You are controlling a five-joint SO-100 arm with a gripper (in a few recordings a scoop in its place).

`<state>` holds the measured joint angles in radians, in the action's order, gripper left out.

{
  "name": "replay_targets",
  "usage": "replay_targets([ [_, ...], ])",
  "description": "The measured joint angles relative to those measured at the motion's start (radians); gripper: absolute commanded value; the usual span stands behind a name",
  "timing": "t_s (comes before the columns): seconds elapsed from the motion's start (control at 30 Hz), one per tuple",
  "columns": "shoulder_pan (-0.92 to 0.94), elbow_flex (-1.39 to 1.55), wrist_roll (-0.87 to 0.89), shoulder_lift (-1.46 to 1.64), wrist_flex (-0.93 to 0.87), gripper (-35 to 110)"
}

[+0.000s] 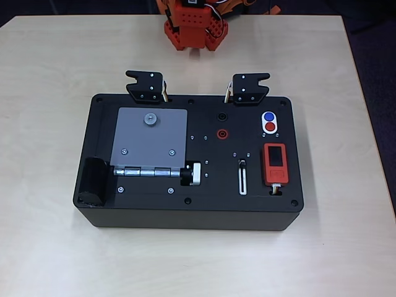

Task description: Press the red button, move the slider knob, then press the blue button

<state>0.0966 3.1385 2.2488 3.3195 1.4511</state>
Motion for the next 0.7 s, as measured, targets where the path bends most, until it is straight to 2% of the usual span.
replay_targets([
  [0.1,0.02,0.0,-0.092,0.0,-0.114,7],
  [0.27,0.023,0.0,-0.242,0.0,-0.195,8],
  [0.47,-0.021,-0.002,-0.287,0.0,-0.23,7],
  [0.7,-0.038,-0.002,-0.259,0.0,-0.265,7],
])
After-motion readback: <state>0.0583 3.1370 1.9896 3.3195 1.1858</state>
